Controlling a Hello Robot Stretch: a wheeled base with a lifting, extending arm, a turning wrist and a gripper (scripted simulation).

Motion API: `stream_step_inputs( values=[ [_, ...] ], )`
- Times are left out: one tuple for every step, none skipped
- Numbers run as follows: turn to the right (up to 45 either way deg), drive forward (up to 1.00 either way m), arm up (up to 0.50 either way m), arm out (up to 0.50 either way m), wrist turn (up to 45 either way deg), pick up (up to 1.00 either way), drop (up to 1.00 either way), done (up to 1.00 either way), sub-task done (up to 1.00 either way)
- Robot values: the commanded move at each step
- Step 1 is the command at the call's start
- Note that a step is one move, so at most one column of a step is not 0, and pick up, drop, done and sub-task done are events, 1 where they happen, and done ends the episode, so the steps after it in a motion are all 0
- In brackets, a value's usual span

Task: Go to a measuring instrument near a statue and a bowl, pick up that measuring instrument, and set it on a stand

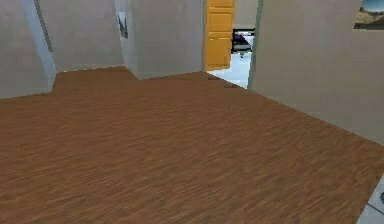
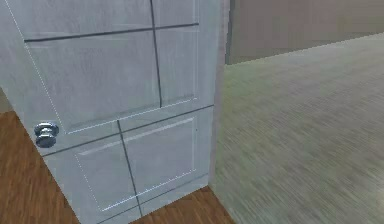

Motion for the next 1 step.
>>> stream_step_inputs(
  values=[
    [6.0,0.0,0.0,0.0,0.0,0.0,0.0,0.0,0.0]
  ],
)
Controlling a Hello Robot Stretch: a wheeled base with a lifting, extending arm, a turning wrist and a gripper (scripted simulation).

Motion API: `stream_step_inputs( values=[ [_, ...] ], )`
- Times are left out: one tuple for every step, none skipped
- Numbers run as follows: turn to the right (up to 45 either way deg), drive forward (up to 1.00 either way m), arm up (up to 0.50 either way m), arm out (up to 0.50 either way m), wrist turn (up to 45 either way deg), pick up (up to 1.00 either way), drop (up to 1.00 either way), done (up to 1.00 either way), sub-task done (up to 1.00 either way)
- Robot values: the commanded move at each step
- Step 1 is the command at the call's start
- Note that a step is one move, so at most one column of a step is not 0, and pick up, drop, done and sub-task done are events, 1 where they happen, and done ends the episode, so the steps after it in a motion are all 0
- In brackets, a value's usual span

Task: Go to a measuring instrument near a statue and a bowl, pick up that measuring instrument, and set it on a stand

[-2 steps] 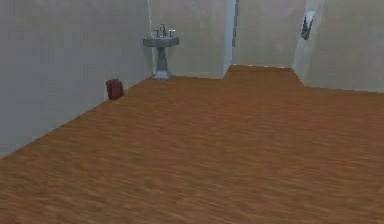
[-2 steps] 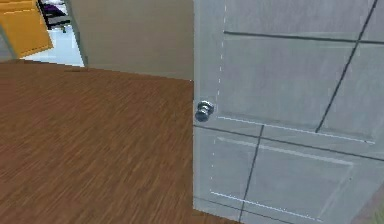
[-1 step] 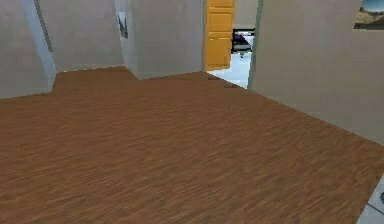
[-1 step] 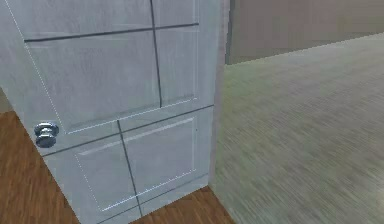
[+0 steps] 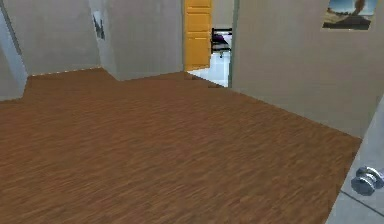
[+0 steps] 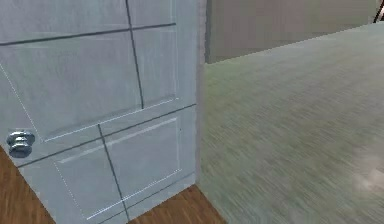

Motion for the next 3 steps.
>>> stream_step_inputs(
  values=[
    [0.0,0.9,0.0,0.0,0.0,0.0,0.0,0.0,0.0],
    [45.0,0.0,0.0,0.0,0.0,0.0,0.0,0.0,0.0],
    [15.0,0.0,0.0,0.0,0.0,0.0,0.0,0.0,0.0]
  ],
)
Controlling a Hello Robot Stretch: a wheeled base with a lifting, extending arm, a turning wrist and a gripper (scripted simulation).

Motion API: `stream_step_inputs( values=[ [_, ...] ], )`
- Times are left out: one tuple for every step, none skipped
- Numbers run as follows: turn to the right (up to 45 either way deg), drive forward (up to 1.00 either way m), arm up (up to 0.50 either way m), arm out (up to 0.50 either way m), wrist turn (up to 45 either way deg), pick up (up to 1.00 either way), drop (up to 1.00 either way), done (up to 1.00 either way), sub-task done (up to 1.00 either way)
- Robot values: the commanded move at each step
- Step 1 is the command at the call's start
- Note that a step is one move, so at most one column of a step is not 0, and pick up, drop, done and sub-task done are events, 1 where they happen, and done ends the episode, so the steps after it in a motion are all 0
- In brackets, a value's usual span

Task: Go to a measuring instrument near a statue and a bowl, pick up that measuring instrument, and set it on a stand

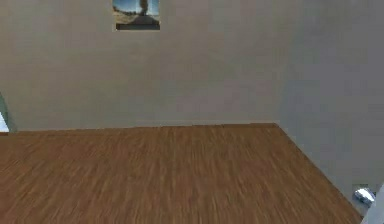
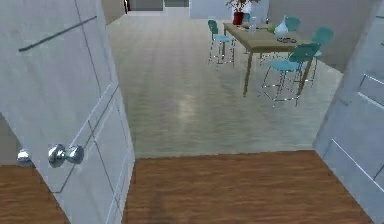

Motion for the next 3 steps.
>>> stream_step_inputs(
  values=[
    [0.0,0.05,0.0,0.0,0.0,0.0,0.0,0.0,0.0],
    [-45.0,0.0,0.0,0.0,0.0,0.0,0.0,0.0,0.0],
    [-12.0,0.0,0.0,0.0,0.0,0.0,0.0,0.0,0.0]
  ],
)
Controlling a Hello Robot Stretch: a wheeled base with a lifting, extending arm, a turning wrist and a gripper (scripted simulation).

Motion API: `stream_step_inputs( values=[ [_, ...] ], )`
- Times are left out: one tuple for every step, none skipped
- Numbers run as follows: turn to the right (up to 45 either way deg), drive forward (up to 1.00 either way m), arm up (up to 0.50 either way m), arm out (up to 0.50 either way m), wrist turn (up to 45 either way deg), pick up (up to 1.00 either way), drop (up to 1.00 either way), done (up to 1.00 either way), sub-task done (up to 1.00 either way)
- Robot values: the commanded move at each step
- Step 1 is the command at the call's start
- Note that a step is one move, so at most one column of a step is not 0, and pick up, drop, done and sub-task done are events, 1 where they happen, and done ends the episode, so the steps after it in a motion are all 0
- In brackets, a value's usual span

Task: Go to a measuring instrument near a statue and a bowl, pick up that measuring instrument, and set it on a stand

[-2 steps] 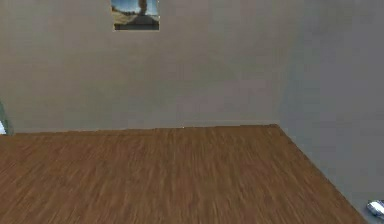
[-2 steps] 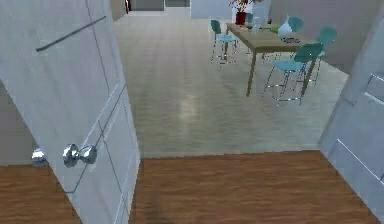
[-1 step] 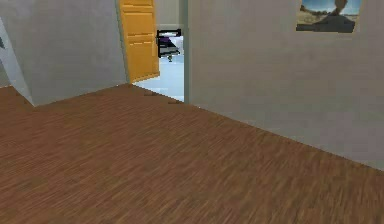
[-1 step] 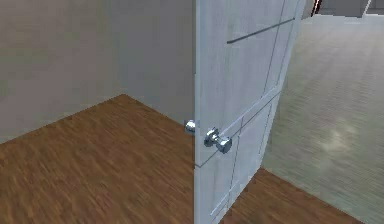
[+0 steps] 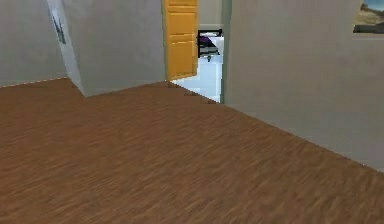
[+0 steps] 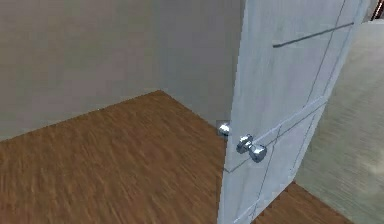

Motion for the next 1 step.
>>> stream_step_inputs(
  values=[
    [-3.0,0.0,0.0,0.0,0.0,0.0,0.0,0.0,0.0]
  ],
)
